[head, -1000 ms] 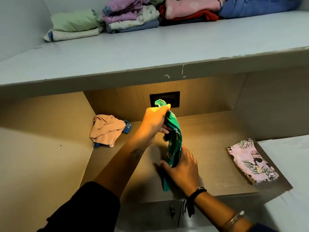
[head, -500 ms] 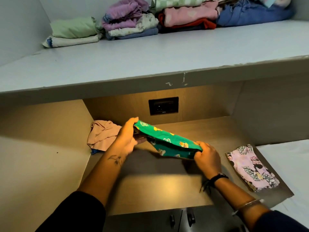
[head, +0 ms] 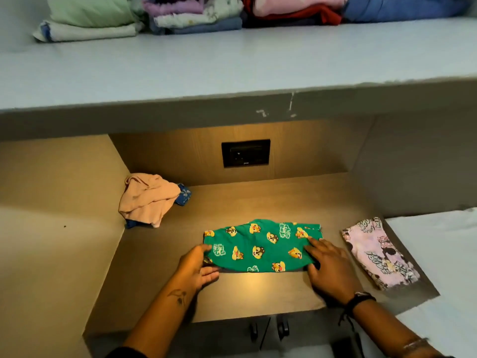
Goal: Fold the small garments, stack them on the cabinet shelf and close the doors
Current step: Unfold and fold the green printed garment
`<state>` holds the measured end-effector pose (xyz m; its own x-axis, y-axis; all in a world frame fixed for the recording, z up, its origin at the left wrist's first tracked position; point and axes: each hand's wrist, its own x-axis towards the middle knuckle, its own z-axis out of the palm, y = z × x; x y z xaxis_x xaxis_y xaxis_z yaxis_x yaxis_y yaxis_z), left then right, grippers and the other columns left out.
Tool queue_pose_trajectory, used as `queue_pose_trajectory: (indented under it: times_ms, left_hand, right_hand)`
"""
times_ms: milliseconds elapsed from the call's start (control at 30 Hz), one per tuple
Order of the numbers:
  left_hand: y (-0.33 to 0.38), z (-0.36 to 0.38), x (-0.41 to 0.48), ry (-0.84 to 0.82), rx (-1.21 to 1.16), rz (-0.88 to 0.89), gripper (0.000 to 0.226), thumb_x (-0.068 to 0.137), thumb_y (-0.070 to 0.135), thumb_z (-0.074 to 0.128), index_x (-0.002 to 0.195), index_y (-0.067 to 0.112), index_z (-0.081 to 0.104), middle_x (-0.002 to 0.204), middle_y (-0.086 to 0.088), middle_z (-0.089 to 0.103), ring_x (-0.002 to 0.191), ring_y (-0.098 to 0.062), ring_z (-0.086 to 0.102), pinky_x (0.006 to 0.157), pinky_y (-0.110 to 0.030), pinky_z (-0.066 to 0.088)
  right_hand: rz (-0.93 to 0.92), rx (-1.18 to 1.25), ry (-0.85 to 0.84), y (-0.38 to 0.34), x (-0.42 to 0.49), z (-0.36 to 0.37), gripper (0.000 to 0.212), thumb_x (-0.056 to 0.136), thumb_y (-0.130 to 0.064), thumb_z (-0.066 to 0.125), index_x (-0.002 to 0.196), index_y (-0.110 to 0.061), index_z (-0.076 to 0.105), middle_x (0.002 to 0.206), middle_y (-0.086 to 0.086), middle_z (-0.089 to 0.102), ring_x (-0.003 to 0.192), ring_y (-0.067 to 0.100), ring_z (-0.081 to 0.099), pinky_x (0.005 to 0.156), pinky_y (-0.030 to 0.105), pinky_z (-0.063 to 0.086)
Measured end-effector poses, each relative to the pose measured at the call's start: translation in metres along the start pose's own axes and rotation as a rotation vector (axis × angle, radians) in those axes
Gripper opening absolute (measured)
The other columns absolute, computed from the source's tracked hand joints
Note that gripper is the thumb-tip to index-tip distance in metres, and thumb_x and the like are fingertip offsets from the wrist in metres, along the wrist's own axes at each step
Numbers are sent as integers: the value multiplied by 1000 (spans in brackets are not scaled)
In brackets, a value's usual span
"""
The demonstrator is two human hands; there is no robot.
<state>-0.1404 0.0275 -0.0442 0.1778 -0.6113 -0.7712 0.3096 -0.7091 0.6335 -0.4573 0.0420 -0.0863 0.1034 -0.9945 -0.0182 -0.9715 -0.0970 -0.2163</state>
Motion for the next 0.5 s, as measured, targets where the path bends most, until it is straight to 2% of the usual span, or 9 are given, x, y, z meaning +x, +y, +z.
queue_pose_trajectory:
  times_ms: [67, 133, 200, 267, 333, 367, 433, 500]
  left_hand:
    - [-12, -6, 4, 47, 85, -22, 33, 94, 23, 57, 123, 7, 55, 106, -19, 70, 77, -29, 70, 56, -35, 55]
    - [-13, -7, 5, 88, 162, -9, 24, 94, 23, 59, 112, 8, 57, 96, -18, 72, 68, -26, 70, 50, -30, 56]
    - [-11, -6, 3, 114, 228, 21, 15, 93, 22, 59, 99, 7, 59, 84, -17, 73, 55, -23, 65, 46, -26, 51]
    - [-10, -5, 2, 136, 281, 87, 11, 92, 19, 59, 93, 9, 61, 81, -17, 73, 51, -20, 59, 45, -26, 44]
    - [-7, -3, 2, 171, 270, 154, 8, 88, 12, 63, 93, 6, 62, 81, -15, 72, 61, -23, 66, 53, -30, 52]
    - [-4, -2, 3, 176, 234, 166, 7, 86, 7, 64, 92, 3, 62, 81, -14, 71, 69, -26, 70, 64, -35, 58]
    - [2, -1, 6, 179, 195, 160, 8, 84, 2, 66, 90, 1, 63, 80, -14, 70, 77, -30, 72, 80, -42, 60]
    - [6, -2, 9, 173, 211, 169, 11, 83, 2, 68, 92, -3, 64, 80, -14, 71, 76, -30, 72, 80, -42, 60]
  right_hand:
    - [43, 30, -56, 3, -13, 12, 63, 81, -59, 43, 139, -35, 44, 152, -17, 30, 142, 15, 25, 117, 44, 22]
    - [43, 73, 16, 6, -15, 11, 65, 79, -69, 37, 130, -33, 55, 148, -13, 41, 138, 16, 33, 115, 46, 25]
    - [75, 133, 153, 8, -10, 5, 57, 82, -67, 36, 112, -29, 67, 133, -6, 58, 125, 17, 46, 107, 46, 34]
    - [181, 159, 226, 8, -3, 0, 44, 87, -56, 45, 106, -23, 68, 119, -1, 61, 112, 19, 49, 97, 44, 41]
    - [295, 135, 216, 3, 3, -2, 41, 87, -51, 52, 111, -19, 64, 113, 4, 60, 106, 22, 49, 91, 44, 45]
    - [337, 112, 194, 1, 5, -2, 44, 86, -52, 53, 114, -19, 63, 113, 6, 59, 107, 24, 49, 90, 44, 46]
    - [374, 71, 158, -4, 7, 0, 47, 84, -54, 55, 115, -20, 62, 114, 8, 58, 108, 27, 49, 90, 44, 47]
    - [369, 49, 159, -9, 7, 1, 43, 85, -50, 56, 115, -19, 63, 112, 8, 58, 108, 27, 48, 89, 42, 45]
